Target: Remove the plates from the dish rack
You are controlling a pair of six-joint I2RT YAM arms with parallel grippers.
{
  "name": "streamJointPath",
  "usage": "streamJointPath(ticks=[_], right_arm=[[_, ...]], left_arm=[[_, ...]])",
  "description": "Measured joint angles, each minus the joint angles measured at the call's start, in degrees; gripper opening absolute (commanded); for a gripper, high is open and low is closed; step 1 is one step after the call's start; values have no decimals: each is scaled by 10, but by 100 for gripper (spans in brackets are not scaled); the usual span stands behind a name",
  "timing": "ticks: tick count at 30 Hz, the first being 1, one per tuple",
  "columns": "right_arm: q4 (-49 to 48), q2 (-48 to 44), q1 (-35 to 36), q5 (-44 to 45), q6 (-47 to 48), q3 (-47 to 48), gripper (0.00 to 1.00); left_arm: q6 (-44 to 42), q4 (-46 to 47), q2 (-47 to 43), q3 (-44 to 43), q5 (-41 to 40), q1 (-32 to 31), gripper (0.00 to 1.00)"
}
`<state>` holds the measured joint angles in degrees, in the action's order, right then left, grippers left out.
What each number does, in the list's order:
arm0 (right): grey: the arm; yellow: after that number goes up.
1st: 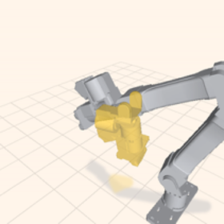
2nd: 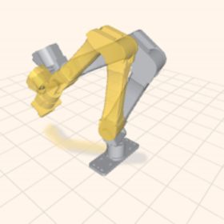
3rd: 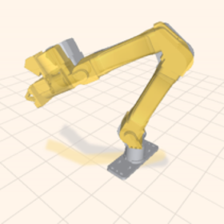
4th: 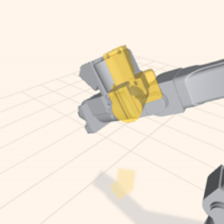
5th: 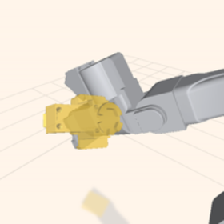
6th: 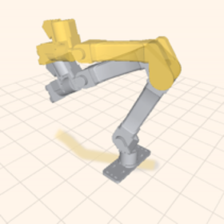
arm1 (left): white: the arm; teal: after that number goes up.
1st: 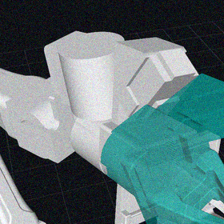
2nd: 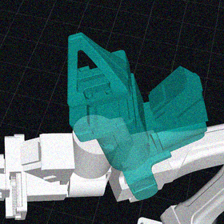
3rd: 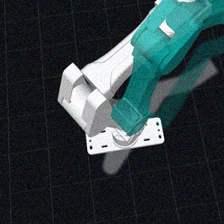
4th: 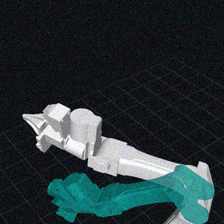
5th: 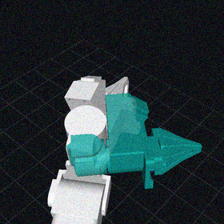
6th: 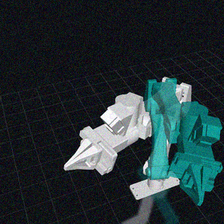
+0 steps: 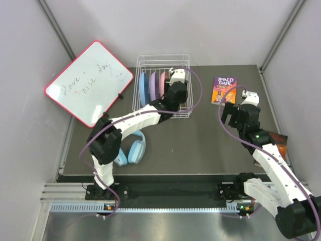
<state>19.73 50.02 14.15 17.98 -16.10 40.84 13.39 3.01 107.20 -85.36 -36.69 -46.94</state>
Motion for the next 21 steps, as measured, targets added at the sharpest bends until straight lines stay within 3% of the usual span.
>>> streamJointPath(ticks=[4,7,8,11,12,21], right_arm=[[0,1,0,2,0,0,100],[0,3,0,4,0,0,100],[0,4,0,4,0,0,100],[0,6,0,4,0,0,100],[0,7,0,4,0,0,100],[0,12,0,4,0,0,100]], left_arm=[[1,0,17,0,-23,-3,52],[4,1,29,0,-39,-5,36],[6,4,32,0,-41,-6,26],[11,14,37,0,-65,-12,10],[10,15,37,0,-80,-16,0],[-63,40,63,-6,-224,-38,0]])
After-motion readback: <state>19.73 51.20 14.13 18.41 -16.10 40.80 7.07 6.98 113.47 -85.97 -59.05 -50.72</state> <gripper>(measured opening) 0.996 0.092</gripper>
